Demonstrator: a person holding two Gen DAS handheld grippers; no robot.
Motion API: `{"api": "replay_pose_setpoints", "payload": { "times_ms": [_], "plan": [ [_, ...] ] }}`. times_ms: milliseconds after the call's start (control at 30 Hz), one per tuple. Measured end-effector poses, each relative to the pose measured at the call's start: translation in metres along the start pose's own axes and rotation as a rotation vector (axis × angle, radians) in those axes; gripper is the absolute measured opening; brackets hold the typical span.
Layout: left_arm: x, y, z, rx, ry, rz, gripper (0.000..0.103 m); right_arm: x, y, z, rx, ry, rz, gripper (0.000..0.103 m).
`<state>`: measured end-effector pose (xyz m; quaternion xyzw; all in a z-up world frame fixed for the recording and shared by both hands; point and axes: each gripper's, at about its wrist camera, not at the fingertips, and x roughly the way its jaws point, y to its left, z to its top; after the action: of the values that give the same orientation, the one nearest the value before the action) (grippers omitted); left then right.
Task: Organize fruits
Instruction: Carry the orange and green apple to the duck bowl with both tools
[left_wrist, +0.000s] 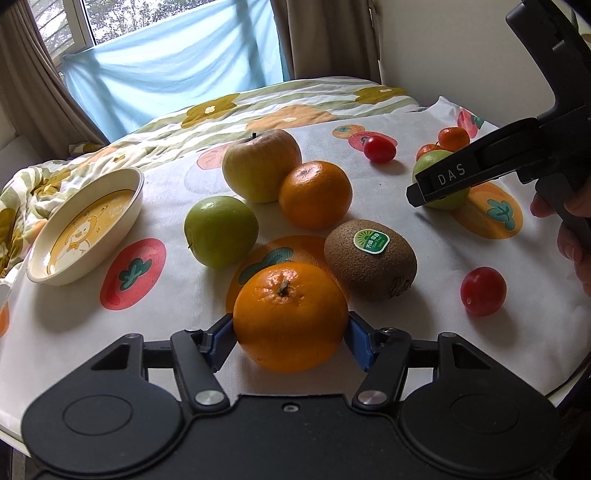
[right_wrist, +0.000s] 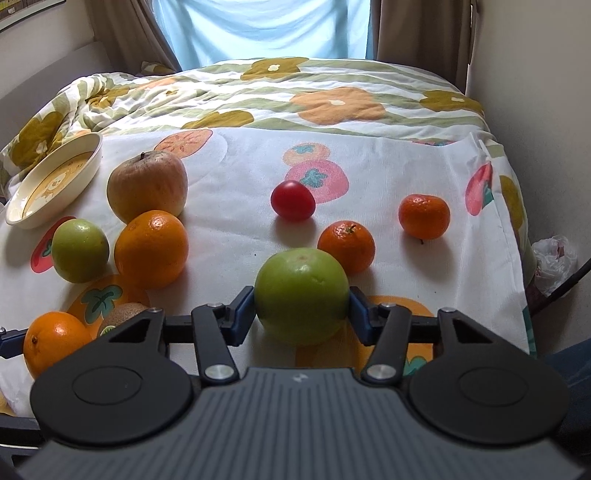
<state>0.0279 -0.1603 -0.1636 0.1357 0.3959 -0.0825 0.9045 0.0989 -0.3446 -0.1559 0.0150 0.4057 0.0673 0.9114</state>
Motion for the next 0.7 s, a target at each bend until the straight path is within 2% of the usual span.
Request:
{"api": "replay_pose_setpoints", "payload": {
  "times_ms": [433,700],
  "plan": [
    [-0.01,0.004,0.003,-0.018,-0.027,0.018,0.066,-0.008,0.004,0.004,-0.009,-0.028,0.025,0.068],
    [-0.039,0.02,0.014,-0.066,-0.06,0.066,0.066,-0.035,0.016,0.02,-0.031,-0.065,0.042,0.068]
  ]
}}
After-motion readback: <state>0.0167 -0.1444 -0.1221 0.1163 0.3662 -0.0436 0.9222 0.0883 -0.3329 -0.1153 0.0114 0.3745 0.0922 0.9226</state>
